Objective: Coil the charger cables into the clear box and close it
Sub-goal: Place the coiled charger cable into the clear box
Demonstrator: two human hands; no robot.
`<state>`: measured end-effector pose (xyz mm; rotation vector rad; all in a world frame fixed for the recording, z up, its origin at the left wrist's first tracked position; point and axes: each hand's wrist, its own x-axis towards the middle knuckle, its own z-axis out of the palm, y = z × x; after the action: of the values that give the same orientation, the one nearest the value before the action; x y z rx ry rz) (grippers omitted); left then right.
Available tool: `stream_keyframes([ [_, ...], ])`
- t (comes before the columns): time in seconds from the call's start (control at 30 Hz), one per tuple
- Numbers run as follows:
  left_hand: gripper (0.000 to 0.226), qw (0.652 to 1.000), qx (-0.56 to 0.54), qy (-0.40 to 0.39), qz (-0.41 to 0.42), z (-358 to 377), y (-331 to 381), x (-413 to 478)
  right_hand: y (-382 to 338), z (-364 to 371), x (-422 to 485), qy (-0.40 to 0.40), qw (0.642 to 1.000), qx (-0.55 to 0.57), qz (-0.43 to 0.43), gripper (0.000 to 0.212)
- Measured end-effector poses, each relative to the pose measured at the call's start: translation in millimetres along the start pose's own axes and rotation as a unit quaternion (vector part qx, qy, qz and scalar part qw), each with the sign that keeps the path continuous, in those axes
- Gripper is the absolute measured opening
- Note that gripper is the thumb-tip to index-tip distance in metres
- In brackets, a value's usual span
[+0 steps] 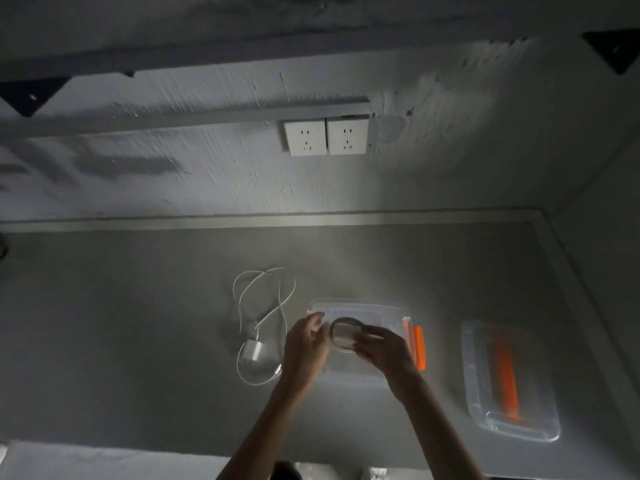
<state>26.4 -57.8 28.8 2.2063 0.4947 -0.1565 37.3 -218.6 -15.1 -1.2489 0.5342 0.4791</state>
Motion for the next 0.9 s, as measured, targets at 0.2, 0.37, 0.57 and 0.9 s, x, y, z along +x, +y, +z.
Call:
stream_keyframes([
  [0.2,0.07,0.985,0.136,-0.078,-0.067,8.8,-24.9,-5.2,25.4,3.8,34.2,0.031,0.994,-0.096,0.04,0.033],
  [0.37,0.084,0.996,0.046,-0.071,-0.022,11.6,-40.6,-7.9,30.2,22.8,56.2,0.041,0.992,-0.109,0.05,0.027],
  [0.57,0.078,0.994,0.024,-0.092,0.061,8.6,-59.1,-4.3,42.2,34.8,68.3,0.069,0.985,-0.152,0.052,0.027],
  [0.9,0.072,0.983,0.014,-0.144,0.116,-7.7,-64.0,-1.1,50.9,39.8,74.6,0.103,0.931,-0.349,0.005,0.053],
])
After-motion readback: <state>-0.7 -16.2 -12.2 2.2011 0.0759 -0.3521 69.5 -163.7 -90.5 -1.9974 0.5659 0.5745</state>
